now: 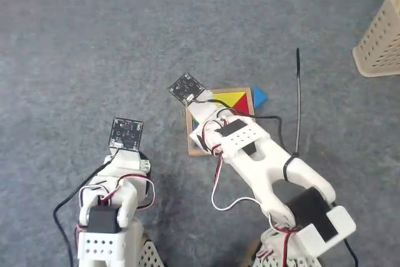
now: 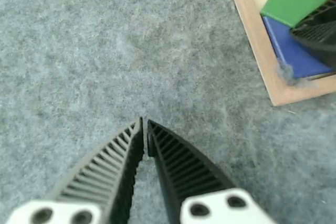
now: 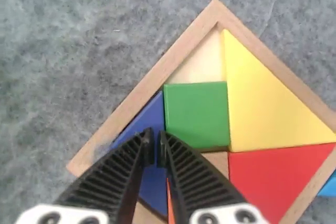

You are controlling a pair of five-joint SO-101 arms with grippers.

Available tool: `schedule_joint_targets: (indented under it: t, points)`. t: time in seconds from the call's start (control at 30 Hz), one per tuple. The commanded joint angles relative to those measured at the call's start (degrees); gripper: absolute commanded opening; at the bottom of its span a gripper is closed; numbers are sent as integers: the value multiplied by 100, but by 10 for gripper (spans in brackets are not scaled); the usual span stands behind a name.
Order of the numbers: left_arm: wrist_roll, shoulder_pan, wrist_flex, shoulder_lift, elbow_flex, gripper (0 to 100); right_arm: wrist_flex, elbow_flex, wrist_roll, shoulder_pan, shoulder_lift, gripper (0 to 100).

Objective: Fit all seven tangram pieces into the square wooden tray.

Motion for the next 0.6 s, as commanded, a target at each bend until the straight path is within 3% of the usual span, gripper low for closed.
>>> schedule_joint_targets:
  t: [0.0, 0.3, 0.57]
  points:
    - [53, -26, 26, -18, -31, 11, -690, -149, -185, 22, -92, 14]
    - [53, -26, 26, -18, -31, 11, -1675, -114, -343, -4, 57, 17]
    - [53, -26, 26, -18, -31, 11, -3099, -132, -334, 22, 1253, 13]
